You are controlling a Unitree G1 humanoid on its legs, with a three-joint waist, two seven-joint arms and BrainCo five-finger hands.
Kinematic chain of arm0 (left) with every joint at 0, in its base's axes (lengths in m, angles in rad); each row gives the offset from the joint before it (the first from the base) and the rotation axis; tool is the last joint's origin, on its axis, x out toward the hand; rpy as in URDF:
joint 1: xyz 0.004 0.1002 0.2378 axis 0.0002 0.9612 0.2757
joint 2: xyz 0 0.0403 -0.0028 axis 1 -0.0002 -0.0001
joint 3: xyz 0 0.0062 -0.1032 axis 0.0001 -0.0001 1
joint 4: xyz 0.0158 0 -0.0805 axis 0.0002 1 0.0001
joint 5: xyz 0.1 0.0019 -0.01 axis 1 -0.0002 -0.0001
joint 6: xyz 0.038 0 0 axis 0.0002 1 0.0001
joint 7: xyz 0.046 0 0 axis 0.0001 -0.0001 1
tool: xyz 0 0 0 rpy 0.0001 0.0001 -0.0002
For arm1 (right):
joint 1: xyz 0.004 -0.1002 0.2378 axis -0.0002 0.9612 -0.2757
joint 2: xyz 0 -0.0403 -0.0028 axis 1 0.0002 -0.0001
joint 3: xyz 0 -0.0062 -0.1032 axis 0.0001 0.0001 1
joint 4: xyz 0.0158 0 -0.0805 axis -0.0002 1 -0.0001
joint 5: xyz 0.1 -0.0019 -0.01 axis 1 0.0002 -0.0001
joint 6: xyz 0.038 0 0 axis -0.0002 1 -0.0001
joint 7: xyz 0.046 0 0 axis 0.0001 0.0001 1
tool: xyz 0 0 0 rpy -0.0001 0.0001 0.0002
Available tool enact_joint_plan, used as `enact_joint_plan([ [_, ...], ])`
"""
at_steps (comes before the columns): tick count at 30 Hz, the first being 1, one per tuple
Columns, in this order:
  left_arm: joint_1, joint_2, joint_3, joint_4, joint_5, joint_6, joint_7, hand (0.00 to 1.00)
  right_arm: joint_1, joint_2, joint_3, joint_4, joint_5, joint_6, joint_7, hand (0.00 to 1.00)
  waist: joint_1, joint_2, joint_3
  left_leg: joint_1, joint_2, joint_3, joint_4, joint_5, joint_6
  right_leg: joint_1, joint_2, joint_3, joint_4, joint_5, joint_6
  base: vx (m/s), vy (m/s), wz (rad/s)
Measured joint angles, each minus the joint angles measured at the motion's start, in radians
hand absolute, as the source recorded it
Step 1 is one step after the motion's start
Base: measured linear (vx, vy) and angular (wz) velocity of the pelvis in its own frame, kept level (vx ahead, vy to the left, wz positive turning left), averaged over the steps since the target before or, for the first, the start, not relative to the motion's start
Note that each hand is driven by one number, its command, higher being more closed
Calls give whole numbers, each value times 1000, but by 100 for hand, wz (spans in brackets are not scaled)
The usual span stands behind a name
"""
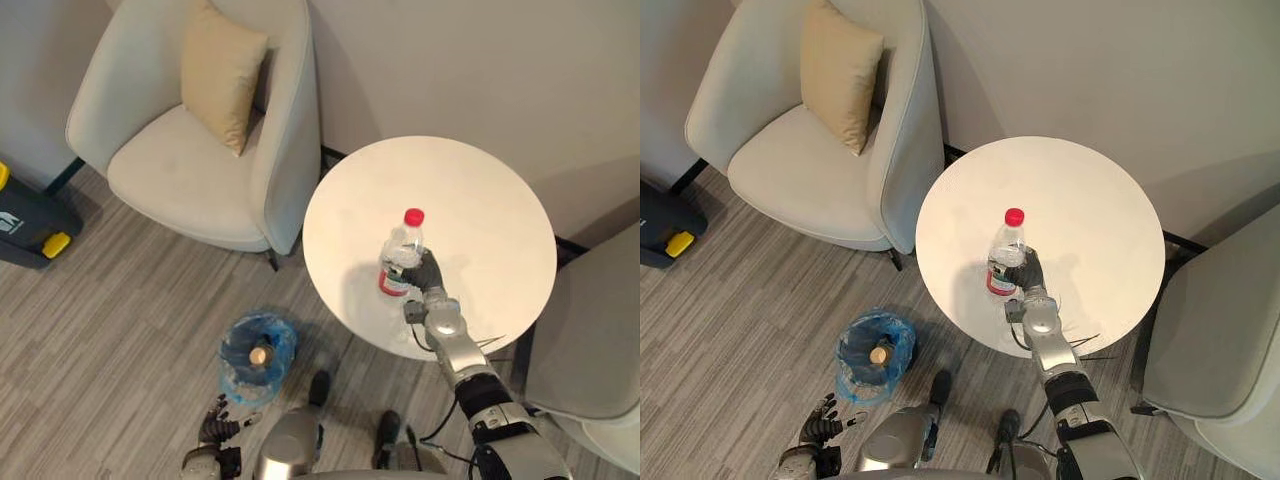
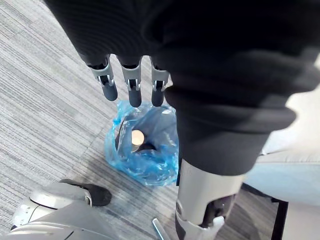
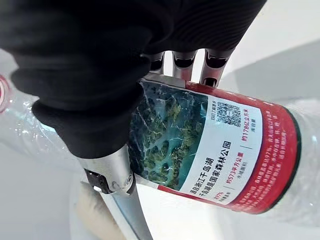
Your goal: Gather rubbish on tea table into small bin, then transfer packed bag to large trash can.
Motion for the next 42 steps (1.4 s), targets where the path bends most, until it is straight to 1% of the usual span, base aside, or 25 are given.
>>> enact_joint_plan([
  [4,0,-3,4,-1,0,0,-2,0,62,0,-6,-141,22,-5,12,100,-1,0,0,3,0,0,4,-1,0,4,0,5,2,0,0,-10,0,0],
  [8,8,-25,21,-6,0,1,-6,0,185,0,-22,-355,30,-19,47,100,-5,1,1,32,-3,-12,17,-20,0,37,-2,-2,17,-19,-7,-51,-3,8],
  [10,14,-34,19,-13,0,1,-18,0,258,0,-40,-460,29,-51,63,100,-31,1,1,20,-14,-61,32,-17,-1,35,-11,-46,56,-48,-5,-65,-25,57],
  [14,14,-35,5,-22,0,1,-17,0,328,1,-69,-521,28,-72,62,100,-37,2,1,-20,-33,-129,48,6,-22,30,-22,-147,98,-80,-9,-46,-43,81],
  [15,14,-40,-4,-24,0,2,-18,0,332,2,-79,-521,28,-72,61,100,-37,4,-1,-46,-27,-106,44,-17,8,29,-30,-187,107,-84,-12,-83,-13,90],
  [16,9,-49,-4,-27,0,4,-18,0,333,5,-88,-521,22,-72,56,100,-44,0,-3,-68,8,43,52,-52,59,30,-43,-233,104,-81,-16,-84,-2,98],
  [17,1,-50,2,-29,1,3,-19,0,332,9,-94,-522,15,-72,51,100,-50,-6,-8,-79,24,133,85,-72,86,28,-60,-257,102,-80,-17,-15,11,113],
  [18,-11,-45,-4,-27,4,4,-19,0,321,8,-108,-520,-9,-71,38,100,-61,1,-8,-121,82,307,204,-95,120,27,-86,-301,119,-81,-17,25,62,91],
  [19,-12,-44,-15,-28,5,4,-19,0,314,7,-116,-515,-17,-70,32,100,-60,14,-12,-120,127,389,258,-93,129,29,-95,-317,144,-83,-18,68,119,86],
  [20,-7,-44,-33,-29,14,4,-19,0,308,2,-123,-513,-26,-68,19,100,-64,30,-24,-107,146,425,281,-79,100,29,-103,-326,182,-99,-7,78,157,76],
  [22,-12,-37,-80,-42,35,-2,-17,0,290,7,-154,-506,-47,-67,2,100,-83,27,-37,-98,108,422,263,-79,97,49,-140,-360,205,-115,2,59,158,85],
  [25,-38,-37,-128,-38,55,0,-17,0,234,2,-159,-484,-54,-67,-21,100,-84,22,-42,-70,55,391,172,-67,78,62,-172,-414,217,-122,18,-10,155,59],
  [26,-42,-37,-146,-33,60,1,-17,0,225,5,-157,-454,-57,-66,-22,100,-84,17,-42,-64,32,378,175,-71,75,59,-206,-421,266,-133,36,-48,149,39],
  [27,-43,-38,-157,-31,68,0,-17,0,226,13,-155,-417,-63,-62,-22,100,-83,15,-41,-55,18,378,197,-100,75,47,-249,-413,355,-144,49,-47,145,32],
  [28,-45,-37,-158,-28,74,-2,-17,0,228,20,-153,-397,-71,-50,-20,100,-83,15,-40,-50,13,378,210,-121,74,35,-271,-400,415,-145,49,-48,146,10],
  [29,-46,-31,-157,-18,75,-5,-17,0,237,33,-141,-362,-83,-36,-18,100,-84,6,-35,-30,0,379,239,-150,80,2,-314,-357,543,-139,39,-35,140,-1],
  [30,-46,-21,-157,-14,76,-11,-17,0,248,42,-122,-341,-89,-23,-13,100,-87,-2,-30,-17,-10,375,265,-175,98,-51,-345,-284,671,-107,-14,-35,136,-2],
  [31,-47,-16,-157,-12,80,-11,-17,0,258,43,-112,-339,-90,-17,-7,100,-89,-1,-29,-13,-11,372,274,-183,100,-88,-342,-232,715,-111,-28,-20,113,11],
  [32,-49,-8,-153,-11,91,-11,-16,0,277,44,-97,-339,-90,-15,2,100,-101,1,-28,-13,-11,351,276,-185,99,-131,-297,-145,732,-153,-1,-15,79,35],
  [33,-48,-1,-149,-4,91,-8,-15,0,287,45,-90,-340,-90,-12,3,100,-121,2,-26,-16,-12,318,271,-182,96,-159,-247,-86,693,-190,19,-12,62,44],
  [35,-48,4,-144,5,90,-7,-12,0,301,41,-90,-343,-90,-10,4,100,-132,3,-24,-17,-20,280,258,-173,86,-179,-186,-41,608,-208,39,-7,28,56],
  [36,-48,12,-138,12,89,-8,-7,0,308,35,-90,-353,-89,-10,7,100,-139,-5,-24,-20,-42,247,233,-167,76,-195,-151,-9,515,-204,48,3,-5,84],
  [39,-54,17,-129,25,86,-8,3,0,325,4,-90,-412,-90,-11,2,100,-150,-13,-20,-84,-94,206,254,-166,74,-229,-148,20,444,-193,38,3,-82,106],
  [40,-54,16,-129,28,81,-7,4,0,322,-6,-87,-412,-90,-11,8,100,-154,-6,-15,-96,-94,199,261,-166,73,-229,-149,15,448,-193,38,58,-170,132],
  [42,-41,22,-124,38,67,-6,7,0,320,-36,-65,-412,-90,-10,32,100,-152,7,-3,-139,-72,195,285,-153,53,-238,-137,-15,447,-180,15,72,-191,84],
])
